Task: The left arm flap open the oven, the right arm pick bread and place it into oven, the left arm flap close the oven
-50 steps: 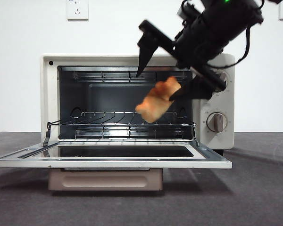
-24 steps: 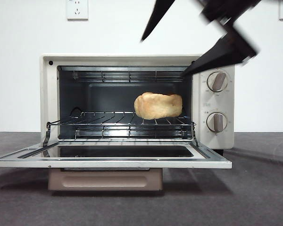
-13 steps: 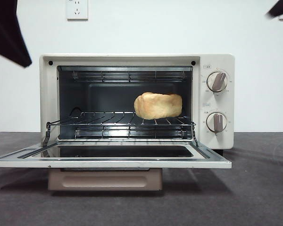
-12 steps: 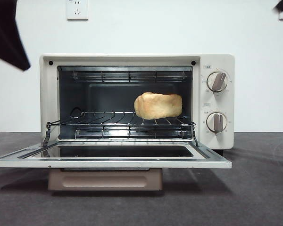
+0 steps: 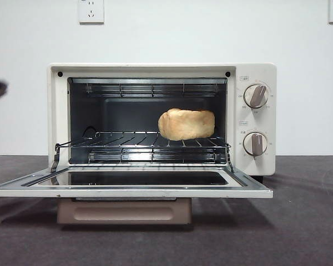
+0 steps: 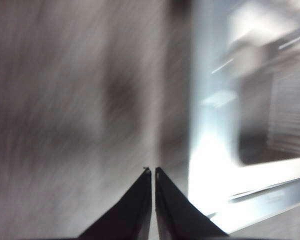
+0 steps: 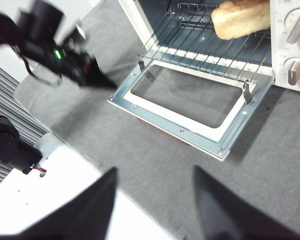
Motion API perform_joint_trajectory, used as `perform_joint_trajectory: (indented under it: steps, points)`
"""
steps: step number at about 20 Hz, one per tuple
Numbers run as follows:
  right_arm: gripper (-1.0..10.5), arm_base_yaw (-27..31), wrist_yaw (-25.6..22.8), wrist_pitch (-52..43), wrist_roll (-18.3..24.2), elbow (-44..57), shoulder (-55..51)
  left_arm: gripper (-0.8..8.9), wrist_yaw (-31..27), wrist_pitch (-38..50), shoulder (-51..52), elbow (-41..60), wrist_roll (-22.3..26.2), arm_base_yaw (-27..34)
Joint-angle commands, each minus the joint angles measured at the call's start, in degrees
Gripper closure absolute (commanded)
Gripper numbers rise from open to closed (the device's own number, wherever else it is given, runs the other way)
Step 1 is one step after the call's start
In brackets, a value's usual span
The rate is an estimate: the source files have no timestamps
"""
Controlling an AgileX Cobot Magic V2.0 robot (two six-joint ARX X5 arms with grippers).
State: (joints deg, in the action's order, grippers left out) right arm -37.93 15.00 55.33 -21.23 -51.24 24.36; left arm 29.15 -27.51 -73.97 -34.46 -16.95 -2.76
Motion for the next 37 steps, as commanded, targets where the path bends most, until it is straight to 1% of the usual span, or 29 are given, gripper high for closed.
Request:
perform_joint_trajectory:
  steps: [1, 2, 5, 9, 14, 16, 21, 24, 29, 33, 36, 37]
  points:
    - [7.9, -0.5, 0.2, -0.2, 0.3, -2.1, 0.1, 7.99, 1.1, 1.9, -1.2, 1.8, -0.9, 0.0]
    - [8.1, -0.5, 0.2, -0.2, 0.3, -2.6, 0.1, 7.99, 1.9, 2.0, -1.4, 2.2, -0.9, 0.0]
    - [8.1, -0.5, 0.0, -0.2, 0.5, -4.1, 0.1, 7.99, 3.9, 2.2, -1.5, 2.3, -0.9, -0.4]
    - [8.1, -0.5, 0.0, -0.2, 0.5, -4.5, 0.1, 7.98, 8.1, 2.7, -2.9, 2.3, -1.2, -1.1]
    - [8.1, -0.5, 0.0, -0.2, 0.2, -4.5, 0.1, 7.98, 10.9, 3.2, -3.6, 2.3, -2.1, -1.6]
    - [8.1, -0.5, 0.0, -0.2, 0.1, -4.5, 0.1, 7.98, 13.2, 3.9, -3.6, 2.3, -2.9, -1.5]
    - [8.1, -0.5, 0.0, -0.2, -0.4, -4.5, 0.1, 7.98, 22.5, 9.6, -3.4, 2.3, -8.5, -0.2]
    - [8.1, -0.5, 0.0, -0.2, -0.5, -4.5, 0.1, 7.98, 25.3, 13.8, -2.9, 2.1, -12.6, 0.2]
    - [8.0, -0.5, 0.0, -0.2, -0.6, -4.5, 0.1, 7.98, 26.4, 21.7, -1.3, 1.6, -20.7, 0.5]
    - [7.1, -0.5, 0.0, -0.2, -0.9, -4.5, 0.1, 7.98, 26.5, 28.5, -0.5, 0.3, -27.7, 0.5]
    - [6.4, -0.5, 0.0, -0.2, -1.3, -4.5, 0.1, 7.98, 26.5, 32.6, -0.5, -0.9, -31.3, 0.5]
    - [6.4, -0.5, 0.0, -0.2, -1.4, -4.5, 0.1, 7.98, 26.3, 33.6, -0.5, -1.2, -32.2, 0.5]
